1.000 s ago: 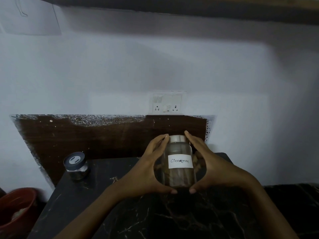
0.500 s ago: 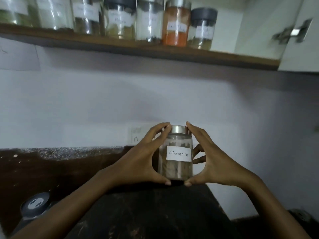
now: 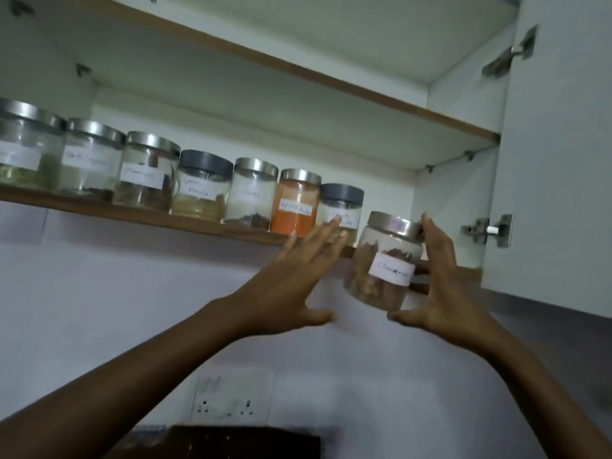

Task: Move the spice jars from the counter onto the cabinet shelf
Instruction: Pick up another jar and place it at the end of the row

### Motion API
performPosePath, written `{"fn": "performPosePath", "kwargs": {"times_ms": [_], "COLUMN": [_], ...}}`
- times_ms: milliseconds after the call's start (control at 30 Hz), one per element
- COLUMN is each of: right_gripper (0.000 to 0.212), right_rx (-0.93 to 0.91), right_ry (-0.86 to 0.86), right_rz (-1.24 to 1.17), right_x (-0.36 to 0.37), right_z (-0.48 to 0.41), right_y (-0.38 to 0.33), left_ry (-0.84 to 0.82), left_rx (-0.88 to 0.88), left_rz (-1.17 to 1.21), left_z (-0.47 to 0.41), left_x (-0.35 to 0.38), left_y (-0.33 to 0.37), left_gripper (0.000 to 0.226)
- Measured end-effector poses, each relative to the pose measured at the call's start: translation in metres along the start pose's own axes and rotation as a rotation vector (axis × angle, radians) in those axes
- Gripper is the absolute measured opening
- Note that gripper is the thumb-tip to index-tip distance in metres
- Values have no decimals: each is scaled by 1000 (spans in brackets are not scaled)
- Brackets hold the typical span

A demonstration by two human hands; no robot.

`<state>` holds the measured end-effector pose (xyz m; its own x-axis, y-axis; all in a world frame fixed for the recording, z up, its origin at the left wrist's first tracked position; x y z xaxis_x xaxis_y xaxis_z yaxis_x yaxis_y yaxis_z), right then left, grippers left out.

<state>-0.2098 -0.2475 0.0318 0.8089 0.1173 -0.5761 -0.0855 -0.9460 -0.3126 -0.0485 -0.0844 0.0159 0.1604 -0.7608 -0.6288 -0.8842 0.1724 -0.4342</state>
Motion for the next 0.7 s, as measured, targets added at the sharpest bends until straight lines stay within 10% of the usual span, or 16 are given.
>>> {"fn": "performPosePath", "kwargs": {"times_ms": [300,700], "right_gripper": [128,114], "right_rx": [-5,173], "right_ry": [140,-101], "right_rz": [30,-69], "right_x": [-41,-25], "right_z": [-92,-135], "right_y": [42,78], "left_ry": [-166,-147], "left_rx": [-221,-217], "left_rz": [-503,-596], "left_z": [1,1], "left_x": [47,51], "left_y": [-66,-66], "left_gripper": [117,113]}}
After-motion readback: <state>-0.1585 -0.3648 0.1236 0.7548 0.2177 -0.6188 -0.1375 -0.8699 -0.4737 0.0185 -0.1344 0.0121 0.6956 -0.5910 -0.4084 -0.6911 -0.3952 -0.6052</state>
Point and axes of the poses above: each hand's wrist, its own z-axis away from the middle knuckle, its own x-axis out of the palm, y = z × x, the point moved 3 cm from there along -z, towards the middle knuckle, and after that the axes turned 15 degrees about x, right-handed, at the moved point
